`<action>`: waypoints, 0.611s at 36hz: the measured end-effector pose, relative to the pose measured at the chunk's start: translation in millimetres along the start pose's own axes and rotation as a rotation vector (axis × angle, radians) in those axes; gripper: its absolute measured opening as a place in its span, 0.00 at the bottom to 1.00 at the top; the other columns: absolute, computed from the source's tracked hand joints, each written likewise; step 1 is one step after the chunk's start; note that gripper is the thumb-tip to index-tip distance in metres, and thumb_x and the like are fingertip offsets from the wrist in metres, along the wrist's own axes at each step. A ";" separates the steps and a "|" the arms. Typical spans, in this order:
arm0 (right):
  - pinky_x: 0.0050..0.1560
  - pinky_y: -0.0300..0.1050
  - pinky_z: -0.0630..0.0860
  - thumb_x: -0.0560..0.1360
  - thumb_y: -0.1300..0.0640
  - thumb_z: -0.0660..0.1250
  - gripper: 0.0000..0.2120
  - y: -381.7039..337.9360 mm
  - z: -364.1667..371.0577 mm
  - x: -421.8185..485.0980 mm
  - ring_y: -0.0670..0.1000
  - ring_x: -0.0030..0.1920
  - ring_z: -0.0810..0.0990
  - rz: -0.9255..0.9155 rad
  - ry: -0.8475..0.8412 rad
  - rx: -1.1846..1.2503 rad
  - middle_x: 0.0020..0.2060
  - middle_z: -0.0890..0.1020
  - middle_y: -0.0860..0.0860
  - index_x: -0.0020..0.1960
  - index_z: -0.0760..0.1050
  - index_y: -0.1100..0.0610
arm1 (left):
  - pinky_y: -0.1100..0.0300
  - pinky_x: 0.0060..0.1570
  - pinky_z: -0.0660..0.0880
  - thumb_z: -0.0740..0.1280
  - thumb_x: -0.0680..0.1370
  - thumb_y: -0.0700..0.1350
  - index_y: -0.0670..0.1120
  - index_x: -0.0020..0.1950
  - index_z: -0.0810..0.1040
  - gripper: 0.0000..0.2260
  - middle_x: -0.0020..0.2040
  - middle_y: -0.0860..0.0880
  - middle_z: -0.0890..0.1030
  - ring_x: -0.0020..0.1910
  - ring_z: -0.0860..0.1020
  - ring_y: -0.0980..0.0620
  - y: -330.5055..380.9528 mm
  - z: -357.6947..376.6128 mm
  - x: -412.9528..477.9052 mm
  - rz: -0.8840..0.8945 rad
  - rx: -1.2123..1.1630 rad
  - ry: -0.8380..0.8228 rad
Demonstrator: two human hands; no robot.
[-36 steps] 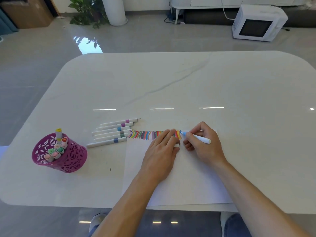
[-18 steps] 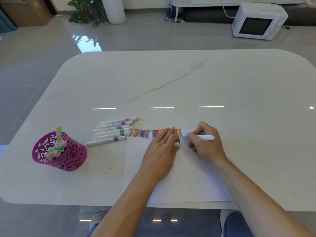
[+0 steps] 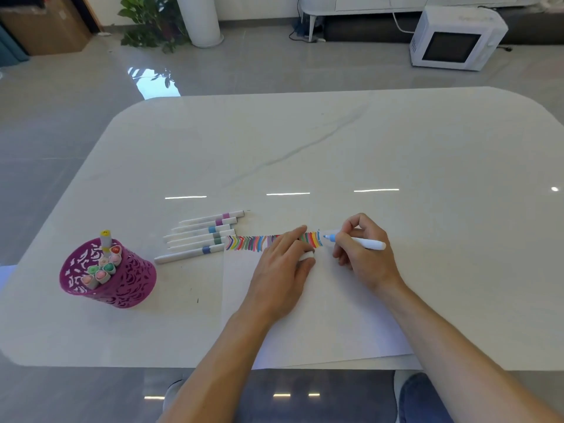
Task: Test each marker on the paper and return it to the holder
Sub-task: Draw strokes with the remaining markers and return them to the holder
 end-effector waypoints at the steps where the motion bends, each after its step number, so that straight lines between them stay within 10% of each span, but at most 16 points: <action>1: 0.27 0.38 0.73 0.69 0.56 0.69 0.08 -2.8 -0.7 -1.7 0.50 0.27 0.77 -0.003 0.002 0.003 0.30 0.83 0.57 0.43 0.72 0.58 | 0.62 0.68 0.63 0.65 0.82 0.46 0.48 0.60 0.79 0.08 0.75 0.54 0.70 0.71 0.67 0.54 0.1 -2.6 -0.8 -0.009 -0.007 0.005; 7: 0.30 0.40 0.76 0.73 0.60 0.73 0.03 -18.0 -2.7 -14.1 0.51 0.30 0.80 -0.039 -0.017 0.042 0.33 0.85 0.56 0.46 0.81 0.56 | 0.77 0.61 0.62 0.68 0.81 0.48 0.52 0.60 0.80 0.08 0.65 0.59 0.75 0.65 0.71 0.61 2.2 -27.4 -11.0 -0.097 -0.131 0.120; 14: 0.34 0.43 0.80 0.80 0.62 0.70 0.06 -35.3 6.9 -40.5 0.54 0.34 0.83 -0.039 -0.037 0.211 0.36 0.85 0.59 0.46 0.85 0.59 | 0.70 0.43 0.74 0.71 0.79 0.49 0.66 0.52 0.80 0.10 0.43 0.62 0.81 0.43 0.80 0.59 -10.6 -45.6 -39.6 -0.362 -0.435 0.239; 22: 0.36 0.45 0.83 0.82 0.61 0.67 0.06 -48.2 19.9 -65.1 0.56 0.36 0.85 -0.033 -0.093 0.238 0.38 0.87 0.59 0.50 0.78 0.64 | 0.61 0.47 0.82 0.72 0.78 0.46 0.52 0.55 0.84 0.07 0.42 0.55 0.86 0.41 0.84 0.55 -7.2 -49.5 -61.6 -0.457 -0.620 0.170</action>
Point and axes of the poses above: each hand's wrist, its own x-axis towards the middle knuckle, its own z-axis out of the palm, y = z × x, the point moved 8 cm from there along x, towards the middle knuckle
